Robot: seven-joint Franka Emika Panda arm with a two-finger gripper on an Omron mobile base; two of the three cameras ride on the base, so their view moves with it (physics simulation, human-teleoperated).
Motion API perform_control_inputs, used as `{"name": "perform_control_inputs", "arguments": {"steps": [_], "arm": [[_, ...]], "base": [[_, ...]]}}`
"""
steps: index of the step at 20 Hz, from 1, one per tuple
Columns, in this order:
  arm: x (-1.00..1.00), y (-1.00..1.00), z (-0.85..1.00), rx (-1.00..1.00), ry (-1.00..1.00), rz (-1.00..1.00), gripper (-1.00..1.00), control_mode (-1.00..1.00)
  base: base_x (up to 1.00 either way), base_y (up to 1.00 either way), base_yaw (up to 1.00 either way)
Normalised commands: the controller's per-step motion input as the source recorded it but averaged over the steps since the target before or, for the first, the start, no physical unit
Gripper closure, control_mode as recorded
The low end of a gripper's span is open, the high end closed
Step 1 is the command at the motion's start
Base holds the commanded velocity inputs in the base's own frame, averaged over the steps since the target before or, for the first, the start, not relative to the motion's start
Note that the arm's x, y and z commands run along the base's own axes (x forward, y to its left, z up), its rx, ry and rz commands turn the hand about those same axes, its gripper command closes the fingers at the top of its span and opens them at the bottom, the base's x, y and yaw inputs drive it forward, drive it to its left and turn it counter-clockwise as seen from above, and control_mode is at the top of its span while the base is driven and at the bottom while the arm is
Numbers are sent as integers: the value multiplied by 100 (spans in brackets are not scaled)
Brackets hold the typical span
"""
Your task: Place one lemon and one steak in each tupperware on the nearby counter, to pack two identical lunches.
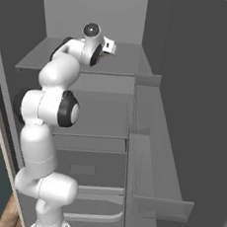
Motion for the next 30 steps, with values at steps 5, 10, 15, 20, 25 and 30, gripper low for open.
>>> {"name": "perform_control_inputs", "arguments": {"steps": [5, 10, 15, 20, 25, 30], "arm": [[-2, 1, -58, 0, 16, -3, 100, -100], [-67, 0, -86, 0, -14, -1, 100, -100], [-100, 0, -100, 0, -47, 0, 100, -100], [-100, -10, -21, 2, -17, -1, 100, -100], [-100, -15, 28, 1, 5, -1, 100, -100], [-100, -10, 27, 0, 20, -1, 100, -100]], "base": [[0, 0, 0], [0, 0, 0], [0, 0, 0], [0, 0, 0], [0, 0, 0], [0, 0, 0]]}}
